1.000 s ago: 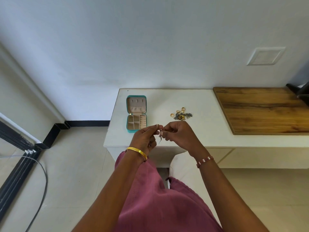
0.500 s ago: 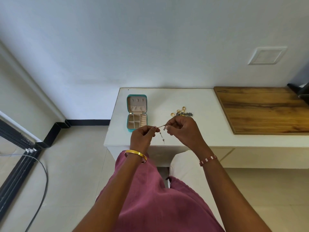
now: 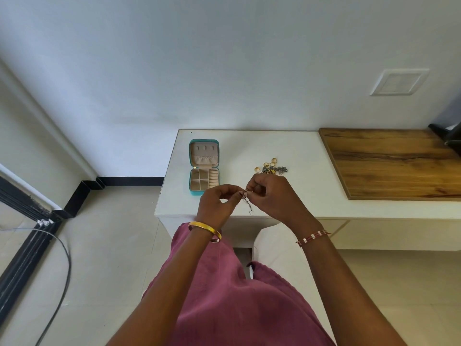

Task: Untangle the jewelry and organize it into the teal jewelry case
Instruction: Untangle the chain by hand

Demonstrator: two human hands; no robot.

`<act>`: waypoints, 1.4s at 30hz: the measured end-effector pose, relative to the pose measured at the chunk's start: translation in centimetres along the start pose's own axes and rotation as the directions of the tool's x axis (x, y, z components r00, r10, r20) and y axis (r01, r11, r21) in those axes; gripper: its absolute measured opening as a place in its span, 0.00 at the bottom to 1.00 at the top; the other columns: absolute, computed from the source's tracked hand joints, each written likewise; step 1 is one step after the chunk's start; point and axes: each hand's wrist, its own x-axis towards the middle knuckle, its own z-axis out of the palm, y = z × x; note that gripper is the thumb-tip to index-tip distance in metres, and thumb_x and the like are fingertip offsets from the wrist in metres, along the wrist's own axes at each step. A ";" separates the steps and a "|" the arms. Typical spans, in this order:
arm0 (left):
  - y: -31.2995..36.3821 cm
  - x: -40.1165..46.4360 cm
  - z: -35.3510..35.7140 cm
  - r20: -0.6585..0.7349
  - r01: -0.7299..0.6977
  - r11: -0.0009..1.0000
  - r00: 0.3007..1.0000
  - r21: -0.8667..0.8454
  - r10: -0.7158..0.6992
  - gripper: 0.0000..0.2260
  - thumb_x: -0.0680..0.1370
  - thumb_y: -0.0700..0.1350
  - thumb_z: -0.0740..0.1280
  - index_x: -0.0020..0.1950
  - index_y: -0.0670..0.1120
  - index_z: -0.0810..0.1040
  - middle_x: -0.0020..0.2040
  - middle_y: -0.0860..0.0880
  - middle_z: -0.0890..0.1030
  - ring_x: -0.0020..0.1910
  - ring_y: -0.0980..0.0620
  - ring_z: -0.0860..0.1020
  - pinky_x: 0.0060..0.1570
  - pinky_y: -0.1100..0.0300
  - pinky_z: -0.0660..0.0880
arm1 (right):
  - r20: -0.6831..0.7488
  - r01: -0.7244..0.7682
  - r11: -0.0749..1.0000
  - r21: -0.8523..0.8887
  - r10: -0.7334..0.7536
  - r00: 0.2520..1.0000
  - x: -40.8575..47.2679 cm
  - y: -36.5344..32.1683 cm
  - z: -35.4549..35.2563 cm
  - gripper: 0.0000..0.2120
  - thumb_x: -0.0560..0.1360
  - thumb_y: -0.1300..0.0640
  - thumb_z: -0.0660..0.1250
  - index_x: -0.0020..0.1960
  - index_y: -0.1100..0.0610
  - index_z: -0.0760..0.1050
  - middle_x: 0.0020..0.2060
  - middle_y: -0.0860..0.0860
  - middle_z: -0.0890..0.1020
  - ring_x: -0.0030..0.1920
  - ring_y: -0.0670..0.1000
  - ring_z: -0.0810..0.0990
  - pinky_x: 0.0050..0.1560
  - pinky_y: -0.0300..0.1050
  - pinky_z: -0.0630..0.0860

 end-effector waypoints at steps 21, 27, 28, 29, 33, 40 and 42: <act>-1.2 -0.2 0.2 0.149 -0.161 0.936 0.982 0.314 0.119 0.04 0.77 0.39 0.61 0.49 0.41 0.74 0.45 0.44 0.80 0.45 0.44 0.77 0.51 0.47 0.75 | 0.065 0.090 0.905 -0.416 -0.069 0.995 -0.3 -0.8 -0.2 0.05 0.74 0.59 0.63 0.47 0.57 0.77 0.43 0.54 0.82 0.39 0.50 0.71 0.40 0.39 0.63; -1.1 -0.5 0.3 0.243 -0.094 0.972 0.969 0.214 0.041 0.05 0.80 0.38 0.55 0.50 0.41 0.71 0.45 0.43 0.77 0.45 0.45 0.76 0.48 0.54 0.75 | 0.071 0.084 0.908 -0.411 -0.060 0.996 -0.3 -0.6 0.0 0.05 0.73 0.59 0.63 0.46 0.56 0.77 0.37 0.52 0.78 0.38 0.51 0.71 0.37 0.39 0.62; -1.1 -0.5 0.3 0.254 -0.060 0.982 0.967 0.176 0.014 0.05 0.80 0.38 0.55 0.49 0.42 0.70 0.43 0.44 0.77 0.44 0.46 0.76 0.46 0.59 0.74 | 0.071 0.081 0.909 -0.409 -0.057 0.996 -0.3 -0.6 0.0 0.04 0.73 0.59 0.63 0.46 0.56 0.77 0.35 0.51 0.76 0.38 0.51 0.71 0.37 0.39 0.63; -1.2 -0.5 0.3 0.262 -0.032 0.988 0.965 0.150 -0.008 0.05 0.80 0.37 0.55 0.48 0.43 0.70 0.43 0.45 0.77 0.43 0.47 0.75 0.44 0.63 0.74 | 0.072 0.079 0.910 -0.406 -0.054 0.996 -0.3 -0.6 0.0 0.04 0.73 0.59 0.63 0.46 0.56 0.77 0.34 0.50 0.74 0.39 0.51 0.71 0.38 0.39 0.63; -1.4 -0.1 0.1 0.274 -0.005 0.988 0.961 0.154 -0.038 0.06 0.79 0.37 0.56 0.47 0.44 0.72 0.39 0.45 0.77 0.39 0.49 0.75 0.41 0.68 0.71 | 0.075 0.082 0.914 -0.397 -0.056 0.996 -0.3 -0.5 0.0 0.04 0.73 0.59 0.64 0.45 0.56 0.77 0.33 0.49 0.72 0.39 0.51 0.71 0.39 0.40 0.64; -1.2 -0.2 0.5 0.374 0.027 0.986 0.923 0.166 -0.089 0.07 0.81 0.40 0.53 0.49 0.43 0.70 0.34 0.52 0.72 0.33 0.57 0.71 0.35 0.70 0.70 | 0.079 0.100 0.903 -0.417 -0.074 0.994 -0.2 -0.3 0.5 0.05 0.74 0.59 0.63 0.47 0.57 0.77 0.42 0.54 0.81 0.38 0.50 0.70 0.33 0.36 0.59; -1.2 -0.2 0.7 0.371 0.062 0.989 0.922 0.134 -0.108 0.07 0.80 0.40 0.53 0.48 0.42 0.70 0.34 0.51 0.71 0.33 0.55 0.70 0.37 0.64 0.69 | 0.083 0.100 0.907 -0.409 -0.072 0.994 -0.3 -0.1 0.6 0.05 0.74 0.59 0.63 0.47 0.57 0.77 0.42 0.55 0.81 0.38 0.49 0.70 0.33 0.36 0.60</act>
